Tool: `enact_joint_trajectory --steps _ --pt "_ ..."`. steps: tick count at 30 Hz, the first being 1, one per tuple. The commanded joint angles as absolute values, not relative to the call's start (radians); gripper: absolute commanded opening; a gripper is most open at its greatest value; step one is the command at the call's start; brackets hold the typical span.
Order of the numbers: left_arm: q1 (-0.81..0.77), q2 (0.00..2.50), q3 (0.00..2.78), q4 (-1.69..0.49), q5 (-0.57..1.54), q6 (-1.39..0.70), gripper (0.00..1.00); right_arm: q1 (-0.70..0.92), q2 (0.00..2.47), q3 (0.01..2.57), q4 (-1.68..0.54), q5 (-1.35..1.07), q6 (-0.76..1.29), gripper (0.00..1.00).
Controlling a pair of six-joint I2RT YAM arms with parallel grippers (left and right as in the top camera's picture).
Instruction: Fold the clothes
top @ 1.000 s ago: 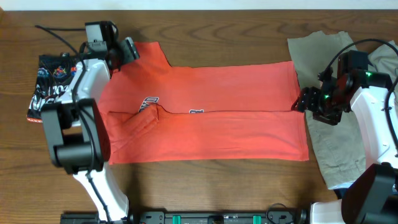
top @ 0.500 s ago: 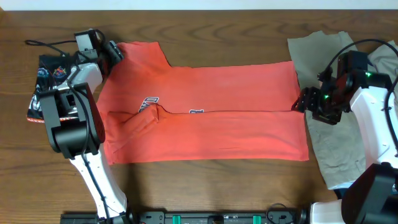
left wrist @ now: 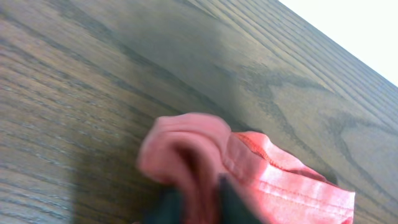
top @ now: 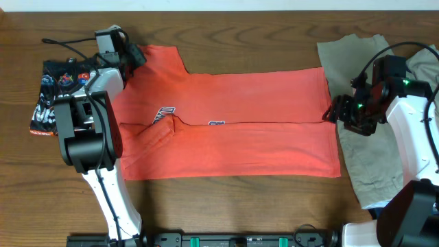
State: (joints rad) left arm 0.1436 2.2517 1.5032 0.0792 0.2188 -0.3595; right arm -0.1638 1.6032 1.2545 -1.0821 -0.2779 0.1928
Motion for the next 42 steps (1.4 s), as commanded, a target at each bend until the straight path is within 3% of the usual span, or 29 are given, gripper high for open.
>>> enact_joint_trajectory --steps 1,9,23,30,42 --pt "0.149 2.255 1.525 0.083 0.227 -0.356 0.06 -0.156 1.604 1.248 -1.048 -0.276 0.178 0.69" --pt "0.152 2.136 1.525 0.031 0.416 -0.353 0.06 -0.154 1.636 1.248 -0.824 -0.266 0.178 0.75" --pt "0.152 1.956 1.518 -0.616 0.419 -0.317 0.06 -0.039 1.941 1.248 -0.401 -0.150 0.213 0.70" --pt "0.152 1.956 1.510 -0.732 0.413 -0.255 0.06 -0.036 2.057 1.248 -0.220 -0.076 0.353 0.71" --pt "0.151 1.956 1.509 -0.763 0.407 -0.255 0.06 -0.024 2.165 1.248 -0.059 -0.076 0.392 0.66"
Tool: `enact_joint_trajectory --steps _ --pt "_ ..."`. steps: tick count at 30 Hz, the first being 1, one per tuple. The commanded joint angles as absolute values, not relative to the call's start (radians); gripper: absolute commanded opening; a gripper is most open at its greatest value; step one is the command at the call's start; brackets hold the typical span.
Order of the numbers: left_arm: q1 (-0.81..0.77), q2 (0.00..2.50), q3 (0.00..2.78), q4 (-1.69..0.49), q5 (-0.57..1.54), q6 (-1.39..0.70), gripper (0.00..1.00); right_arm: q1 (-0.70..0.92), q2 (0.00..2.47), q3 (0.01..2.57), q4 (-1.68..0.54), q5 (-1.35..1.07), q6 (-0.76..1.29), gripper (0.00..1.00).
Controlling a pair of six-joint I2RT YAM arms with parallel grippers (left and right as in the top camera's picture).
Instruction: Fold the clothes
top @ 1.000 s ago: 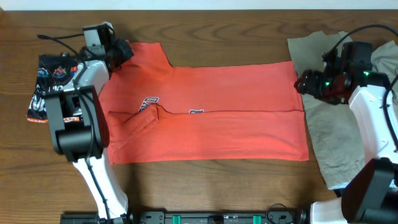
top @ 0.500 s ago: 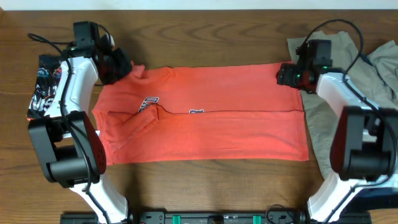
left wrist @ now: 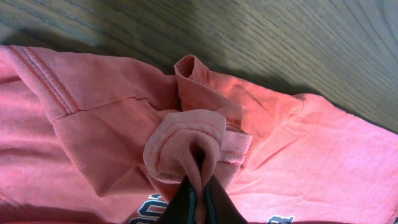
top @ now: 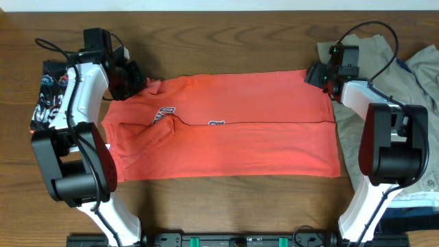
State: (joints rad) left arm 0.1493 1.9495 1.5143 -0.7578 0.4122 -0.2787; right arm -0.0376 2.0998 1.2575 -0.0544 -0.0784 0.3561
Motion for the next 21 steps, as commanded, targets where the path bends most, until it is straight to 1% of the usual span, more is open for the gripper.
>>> enact_joint_trajectory --steps 1,2,5,7,10,12,13,15,18,21 --pt "0.151 1.956 1.509 -0.763 0.407 -0.255 0.06 -0.023 2.170 1.248 -0.038 -0.075 0.393 0.65" --pt "0.151 1.956 1.509 -0.763 0.407 -0.255 0.06 -0.023 2.172 1.248 -0.021 -0.075 0.393 0.64" --pt "0.151 1.956 1.509 -0.762 0.407 -0.255 0.06 -0.022 2.173 1.248 0.013 -0.074 0.393 0.56" --pt "0.151 1.956 1.509 -0.763 0.407 -0.255 0.06 -0.021 2.173 1.248 0.016 -0.074 0.392 0.47" --pt "0.151 1.956 1.509 -0.763 0.407 -0.255 0.06 -0.021 2.175 1.248 0.013 -0.065 0.392 0.36" --pt "0.151 1.956 1.509 -0.764 0.407 -0.255 0.06 -0.021 2.177 1.248 0.010 -0.055 0.392 0.28" --pt "0.151 1.956 1.509 -0.766 0.407 -0.255 0.06 -0.021 2.178 1.248 0.009 -0.055 0.392 0.19" --pt "0.151 1.956 1.509 -0.774 0.407 -0.255 0.06 -0.021 2.178 1.248 -0.001 -0.052 0.392 0.10" --pt "0.151 1.956 1.509 -0.788 0.406 -0.254 0.06 -0.021 2.178 1.248 -0.015 -0.052 0.392 0.02" --pt "0.155 1.953 1.509 -0.810 0.408 -0.244 0.06 -0.027 2.170 1.248 -0.060 -0.052 0.392 0.01"
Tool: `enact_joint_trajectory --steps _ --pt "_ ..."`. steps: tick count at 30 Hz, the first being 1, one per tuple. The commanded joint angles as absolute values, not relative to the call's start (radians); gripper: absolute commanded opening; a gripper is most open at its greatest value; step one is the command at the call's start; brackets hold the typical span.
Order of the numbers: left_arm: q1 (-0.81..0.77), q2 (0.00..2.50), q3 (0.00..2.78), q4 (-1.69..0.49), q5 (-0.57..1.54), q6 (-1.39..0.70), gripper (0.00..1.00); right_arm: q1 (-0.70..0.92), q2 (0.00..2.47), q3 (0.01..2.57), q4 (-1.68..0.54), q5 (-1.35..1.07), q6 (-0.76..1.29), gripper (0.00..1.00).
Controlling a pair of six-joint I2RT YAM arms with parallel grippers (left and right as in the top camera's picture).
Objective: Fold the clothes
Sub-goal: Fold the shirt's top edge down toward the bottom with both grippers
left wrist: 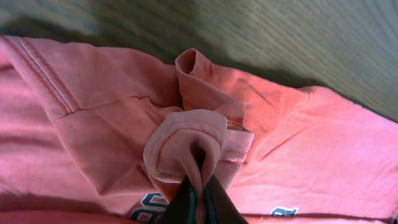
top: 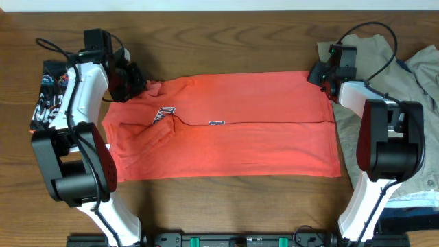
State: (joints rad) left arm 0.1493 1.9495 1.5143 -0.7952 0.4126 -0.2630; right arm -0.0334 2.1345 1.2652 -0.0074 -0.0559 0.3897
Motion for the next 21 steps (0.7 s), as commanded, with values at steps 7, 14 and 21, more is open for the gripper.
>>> enact_joint_trajectory --steps 7,14,21 --pt "0.168 1.873 1.509 -0.868 0.407 -0.168 0.06 -0.034 2.092 1.248 -0.231 -0.052 0.357 0.01" --pt "0.222 1.766 1.509 -0.999 0.407 -0.168 0.06 -0.035 1.911 1.248 -0.479 -0.052 0.332 0.01" --pt "0.284 1.695 1.509 -1.174 0.407 -0.168 0.06 -0.035 1.765 1.248 -0.763 -0.040 0.298 0.01"
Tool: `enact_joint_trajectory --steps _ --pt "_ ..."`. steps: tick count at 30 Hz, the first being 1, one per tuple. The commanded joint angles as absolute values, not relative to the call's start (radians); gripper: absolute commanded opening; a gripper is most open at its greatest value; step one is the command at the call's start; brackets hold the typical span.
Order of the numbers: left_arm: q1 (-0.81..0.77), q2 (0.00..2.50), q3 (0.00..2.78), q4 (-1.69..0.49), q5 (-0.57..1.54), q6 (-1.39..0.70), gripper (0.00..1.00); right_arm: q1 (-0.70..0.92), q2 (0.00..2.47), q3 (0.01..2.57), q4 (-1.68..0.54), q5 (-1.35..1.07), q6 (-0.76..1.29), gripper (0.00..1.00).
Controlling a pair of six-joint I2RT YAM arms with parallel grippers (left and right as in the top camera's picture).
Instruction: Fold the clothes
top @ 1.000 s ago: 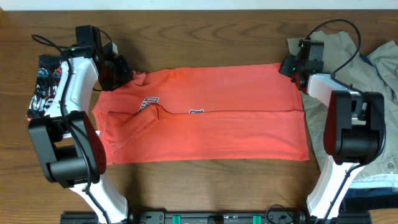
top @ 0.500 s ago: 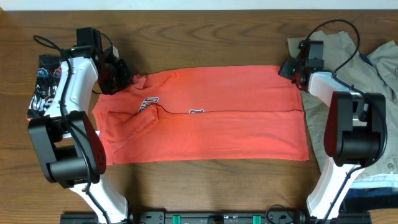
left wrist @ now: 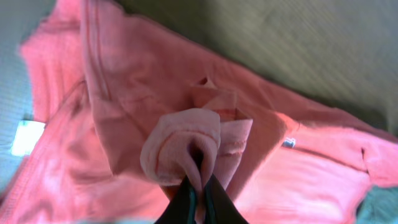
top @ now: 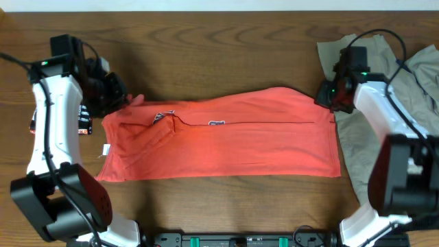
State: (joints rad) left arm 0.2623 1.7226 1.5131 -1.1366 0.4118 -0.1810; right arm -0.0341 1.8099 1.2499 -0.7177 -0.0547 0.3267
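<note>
An orange shirt point(top: 226, 140) lies spread across the table, folded along its length, with small logos near its left part. My left gripper point(top: 125, 101) is shut on a bunched piece of the shirt's top left edge; in the left wrist view the pink-orange cloth point(left wrist: 186, 140) is pinched between the dark fingertips point(left wrist: 183, 199). My right gripper point(top: 324, 96) is at the shirt's top right corner and appears shut on the cloth there, though its jaws are partly hidden.
An olive-grey garment point(top: 357, 144) lies under the right arm, with more pale clothes point(top: 425, 65) at the far right. A dark patterned garment point(top: 82, 120) sits at the left edge behind the left arm. Brown wooden table point(top: 226, 41) all around.
Both grippers moved toward the near side, carrying the shirt's top edge down. The shirt's far edge now lies lower, near the logo line, and the shirt looks narrower.
First my left gripper held the raised left sleeve corner while the right one stood at the right edge. Later both held the shirt's far corners at the top. Now the far edge is drawn over toward the middle of the shirt.
</note>
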Motion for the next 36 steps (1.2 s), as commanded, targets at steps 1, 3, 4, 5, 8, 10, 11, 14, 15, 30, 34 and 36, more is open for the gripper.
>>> enact_joint_trajectory --steps 1,3,4,5,8,10,11,14,15,30,34,36 --pt "0.288 1.686 1.509 -1.195 0.407 -0.168 0.06 -0.035 1.755 1.248 -0.794 -0.040 0.298 0.01" --pt "0.292 1.665 1.509 -1.233 0.407 -0.148 0.06 -0.035 1.744 1.248 -0.848 -0.041 0.298 0.01" --pt "0.292 1.652 1.509 -1.257 0.407 -0.133 0.06 -0.035 1.743 1.248 -0.879 -0.040 0.298 0.01" --pt "0.292 1.641 1.509 -1.279 0.404 -0.130 0.06 -0.035 1.743 1.248 -0.906 -0.040 0.298 0.01" --pt "0.291 1.601 1.509 -1.354 0.346 -0.131 0.06 -0.034 1.744 1.248 -0.987 -0.016 0.298 0.01" --pt "0.291 1.582 1.509 -1.392 0.279 -0.131 0.06 -0.034 1.744 1.248 -1.031 0.001 0.298 0.01" --pt "0.292 1.575 1.509 -1.407 0.239 -0.132 0.06 -0.034 1.744 1.248 -1.050 0.001 0.298 0.01" --pt "0.292 1.565 1.509 -1.435 0.123 -0.199 0.06 -0.035 1.744 1.248 -1.112 0.008 0.298 0.01" --pt "0.291 1.565 1.509 -1.442 0.106 -0.204 0.06 -0.035 1.744 1.248 -1.127 0.012 0.299 0.01" --pt "0.292 1.565 1.509 -1.435 0.006 -0.257 0.06 -0.044 1.744 1.248 -1.167 0.068 0.322 0.01" --pt "0.291 1.565 1.509 -1.425 -0.038 -0.313 0.06 -0.053 1.744 1.248 -1.149 0.049 0.307 0.01" --pt "0.291 1.565 1.509 -1.428 -0.038 -0.312 0.06 -0.051 1.744 1.248 -1.153 0.048 0.298 0.02"
